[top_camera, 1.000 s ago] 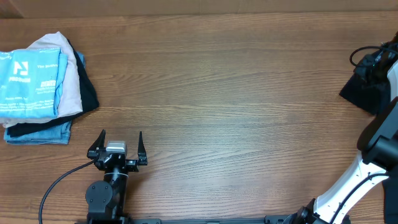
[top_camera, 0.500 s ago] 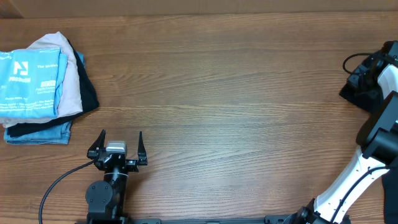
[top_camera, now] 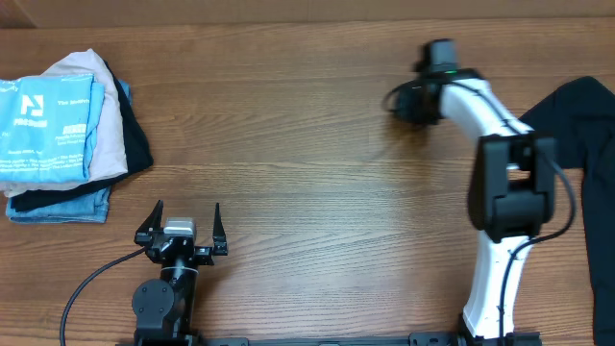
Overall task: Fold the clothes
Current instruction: 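Reach the right gripper to the black T-shirt at right edge and grasp it, then drag the black T-shirt leftward to the table center with the right gripper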
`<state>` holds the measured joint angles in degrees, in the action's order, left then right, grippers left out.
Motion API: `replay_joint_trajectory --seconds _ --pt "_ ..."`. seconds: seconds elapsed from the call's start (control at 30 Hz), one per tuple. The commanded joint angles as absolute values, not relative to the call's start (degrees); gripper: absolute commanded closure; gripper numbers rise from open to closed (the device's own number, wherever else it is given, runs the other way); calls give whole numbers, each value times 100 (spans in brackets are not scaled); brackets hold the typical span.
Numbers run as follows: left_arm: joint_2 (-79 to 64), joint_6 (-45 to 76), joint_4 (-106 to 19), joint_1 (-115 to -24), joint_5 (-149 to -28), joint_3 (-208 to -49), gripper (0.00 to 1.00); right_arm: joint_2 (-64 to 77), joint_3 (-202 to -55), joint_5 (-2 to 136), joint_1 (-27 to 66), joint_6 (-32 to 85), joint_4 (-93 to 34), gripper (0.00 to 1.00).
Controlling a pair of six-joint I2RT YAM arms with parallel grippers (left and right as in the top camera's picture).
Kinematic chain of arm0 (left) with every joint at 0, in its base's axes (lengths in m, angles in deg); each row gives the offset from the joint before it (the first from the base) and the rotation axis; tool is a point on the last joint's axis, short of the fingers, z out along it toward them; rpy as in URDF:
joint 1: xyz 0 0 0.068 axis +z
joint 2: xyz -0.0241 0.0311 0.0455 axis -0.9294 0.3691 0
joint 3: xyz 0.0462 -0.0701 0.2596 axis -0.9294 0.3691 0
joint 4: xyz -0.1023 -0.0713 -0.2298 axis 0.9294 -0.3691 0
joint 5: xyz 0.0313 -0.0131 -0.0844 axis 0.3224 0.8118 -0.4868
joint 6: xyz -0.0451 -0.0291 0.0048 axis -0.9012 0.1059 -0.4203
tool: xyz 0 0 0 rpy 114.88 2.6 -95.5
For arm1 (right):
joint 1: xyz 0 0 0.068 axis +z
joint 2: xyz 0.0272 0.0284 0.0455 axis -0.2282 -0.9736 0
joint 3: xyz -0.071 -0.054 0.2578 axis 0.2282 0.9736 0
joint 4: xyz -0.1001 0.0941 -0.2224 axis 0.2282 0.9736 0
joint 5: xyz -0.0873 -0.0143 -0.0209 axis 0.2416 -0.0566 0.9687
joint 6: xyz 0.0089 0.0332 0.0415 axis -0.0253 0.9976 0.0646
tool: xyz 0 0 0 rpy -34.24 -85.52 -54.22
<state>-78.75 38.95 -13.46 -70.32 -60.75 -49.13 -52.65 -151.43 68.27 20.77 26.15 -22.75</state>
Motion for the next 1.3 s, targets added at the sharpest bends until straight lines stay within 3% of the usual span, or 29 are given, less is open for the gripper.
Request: replay_joint_trajectory --seconds 0.0,0.17,0.23,0.3,0.5,0.63,0.83,0.9,0.97,1.03,1.07,1.2,1.27 --pt "-7923 4048 -1339 -6981 -6106 -4889 0 -5499 -15276 6842 2396 2648 -2150 96" --pt "-7923 4046 -1339 -6981 -6108 -4889 0 -5453 -16658 6881 1369 2689 -356 96" --pt "-7923 4048 -1339 -6981 -6106 -4889 0 -5453 -16977 6879 553 2687 258 61" --pt "-7923 4048 -1339 -6981 -6106 -4889 0 -5455 -16977 6879 22 2689 475 49" --pt "-7923 4048 -1339 -6981 -6106 -4889 0 -5455 -16887 6704 -1820 2969 626 25" --pt "-7923 4046 -1339 -6981 -6106 -4889 0 -5455 -16854 6706 -2341 2963 643 22" --pt "-7923 4046 -1339 -6981 -6106 -4889 0 -5455 -15934 6704 -2406 3118 -17 25" --pt "-7923 4046 -1339 -6981 -6106 -4889 0 -5455 -15722 6637 -2395 3116 -196 42" --pt "-7923 4048 -1339 -6981 -6108 -4889 0 -5455 -15679 6433 -2341 3118 -225 70" --pt "-7923 4048 -1339 -6981 -6106 -4889 0 -5455 -15679 6215 -2214 3118 -222 91" --pt "-7923 4046 -1339 -6981 -6106 -4889 0 -5455 -15679 6171 -2080 3118 -220 95" --pt "-7923 4046 -1339 -6981 -6106 -4889 0 -5455 -15679 6173 -1221 3122 -262 96" --pt "-7923 4046 -1339 -6981 -6106 -4889 0 -5455 -15679 6180 -354 3408 -356 96"
